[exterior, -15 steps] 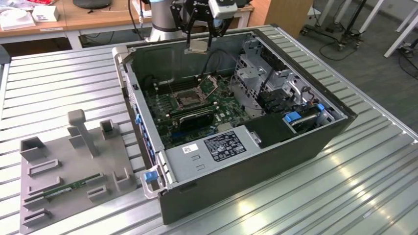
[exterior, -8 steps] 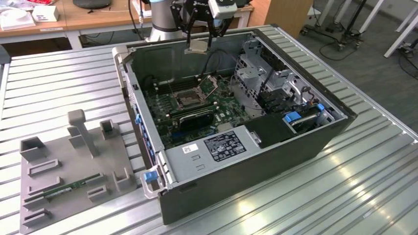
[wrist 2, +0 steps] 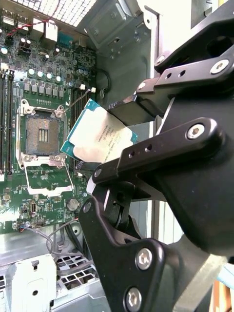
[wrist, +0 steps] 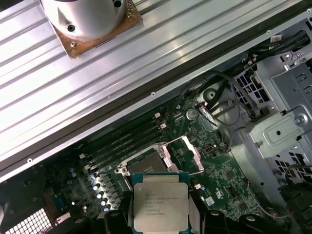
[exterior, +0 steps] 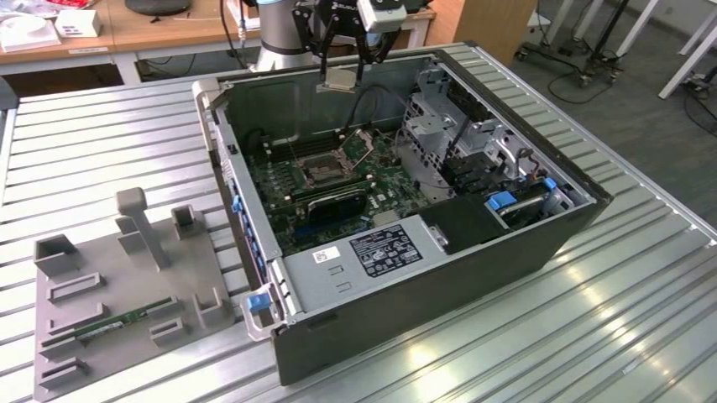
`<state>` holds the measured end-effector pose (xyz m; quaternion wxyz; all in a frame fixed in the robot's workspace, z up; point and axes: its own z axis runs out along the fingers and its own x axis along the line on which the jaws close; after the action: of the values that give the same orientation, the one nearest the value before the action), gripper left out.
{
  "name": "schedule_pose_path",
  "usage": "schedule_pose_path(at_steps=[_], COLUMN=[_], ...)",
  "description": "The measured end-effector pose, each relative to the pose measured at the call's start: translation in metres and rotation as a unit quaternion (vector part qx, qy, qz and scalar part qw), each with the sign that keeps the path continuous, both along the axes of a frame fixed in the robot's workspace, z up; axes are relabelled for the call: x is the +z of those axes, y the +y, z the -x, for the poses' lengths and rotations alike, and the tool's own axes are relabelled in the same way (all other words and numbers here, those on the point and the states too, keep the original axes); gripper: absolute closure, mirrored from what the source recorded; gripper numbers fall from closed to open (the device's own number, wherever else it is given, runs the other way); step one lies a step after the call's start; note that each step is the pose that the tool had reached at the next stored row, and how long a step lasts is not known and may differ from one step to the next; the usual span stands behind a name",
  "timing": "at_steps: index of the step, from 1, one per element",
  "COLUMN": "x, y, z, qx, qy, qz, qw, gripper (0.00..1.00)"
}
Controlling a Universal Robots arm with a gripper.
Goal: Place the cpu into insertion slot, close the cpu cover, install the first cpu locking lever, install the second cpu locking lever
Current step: 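Place the cpu into insertion slot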
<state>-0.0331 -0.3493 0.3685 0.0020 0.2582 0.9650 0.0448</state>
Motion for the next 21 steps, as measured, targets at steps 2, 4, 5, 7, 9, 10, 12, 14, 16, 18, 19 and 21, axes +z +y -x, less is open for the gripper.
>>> schedule_pose_path(at_steps=[2, 4, 5, 7, 9, 10, 12, 14, 16, 18, 19, 21], x=[0.0000, 0.0000, 0.0000, 0.0000, 0.0000, 0.0000, 0.0000, 0.0000, -0.0001, -0.0001, -0.0001, -0.0001], y=[0.0000, 0.0000, 0.0000, 0.0000, 0.0000, 0.0000, 0.0000, 0.0000, 0.0000, 0.0000, 0.0000, 0.0000], z=[0.0000, 0.0000, 0.0000, 0.0000, 0.0000, 0.0000, 0.0000, 0.0000, 0.0000, 0.0000, 0.0000, 0.0000], qx=[-0.004, -0.009, -0.009, -0.009, -0.009, -0.009, -0.009, -0.012, -0.017, -0.023, -0.026, -0.032], qy=[0.0000, 0.0001, 0.0000, 0.0000, 0.0000, 0.0000, 0.0000, 0.0000, 0.0000, 0.0000, 0.0000, 0.0000], qz=[0.0000, 0.0000, 0.0000, 0.0000, 0.0000, 0.0000, 0.0000, 0.0000, 0.0000, 0.0000, 0.0000, 0.0000], qw=[0.99999, 0.99996, 0.99996, 0.99996, 0.99996, 0.99996, 0.99996, 0.99993, 0.99986, 0.99975, 0.99967, 0.99948], gripper=[0.46, 0.46, 0.46, 0.46, 0.46, 0.46, 0.46, 0.46, 0.46, 0.46, 0.46, 0.46])
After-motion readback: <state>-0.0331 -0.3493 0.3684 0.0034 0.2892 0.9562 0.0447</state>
